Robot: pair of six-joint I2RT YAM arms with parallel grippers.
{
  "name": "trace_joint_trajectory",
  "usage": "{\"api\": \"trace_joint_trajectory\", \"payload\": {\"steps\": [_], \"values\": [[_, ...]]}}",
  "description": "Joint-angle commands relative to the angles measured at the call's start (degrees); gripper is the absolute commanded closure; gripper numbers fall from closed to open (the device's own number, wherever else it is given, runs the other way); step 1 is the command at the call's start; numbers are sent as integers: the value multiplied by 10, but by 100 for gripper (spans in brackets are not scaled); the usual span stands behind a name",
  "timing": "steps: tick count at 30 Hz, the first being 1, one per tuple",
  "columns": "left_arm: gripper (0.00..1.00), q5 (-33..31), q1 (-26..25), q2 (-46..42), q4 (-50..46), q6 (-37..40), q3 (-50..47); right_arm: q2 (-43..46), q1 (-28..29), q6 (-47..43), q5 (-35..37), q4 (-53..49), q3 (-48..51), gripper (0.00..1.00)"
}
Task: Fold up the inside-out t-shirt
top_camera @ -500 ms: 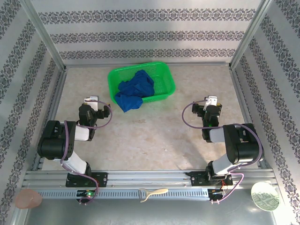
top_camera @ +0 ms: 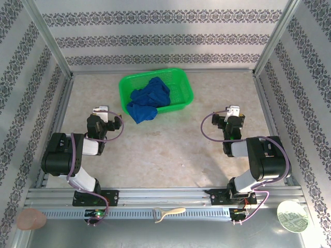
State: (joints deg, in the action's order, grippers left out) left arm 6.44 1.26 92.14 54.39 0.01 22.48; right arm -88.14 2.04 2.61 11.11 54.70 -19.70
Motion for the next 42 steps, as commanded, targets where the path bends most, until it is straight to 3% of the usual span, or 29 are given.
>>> {"api": "trace_joint_trajectory", "payload": {"steps": [1,25,31,34,35,38,42], "values": [[1,9,3,-7,4,3,-4,3,4,2,-7,16,4,2],[1,9,3,-7,4,3,-4,2,2,3,-10,16,4,2],[1,-17,3,-7,-14,-3,5,6,-5,10,-19,18,4,2],[1,-39,2,-18,12,-11,-10,59,-5,10,-3,13,25,2],[1,-61,3,-34,-3,-21,-12,75,2,11,27,27,34,2],[1,-91,3,-93,-112,-29,20,177,3,27,57,-89,19,2],[1,-103,3,-194,-236,-44,63,322,-8,196,46,-211,4,2]]}}
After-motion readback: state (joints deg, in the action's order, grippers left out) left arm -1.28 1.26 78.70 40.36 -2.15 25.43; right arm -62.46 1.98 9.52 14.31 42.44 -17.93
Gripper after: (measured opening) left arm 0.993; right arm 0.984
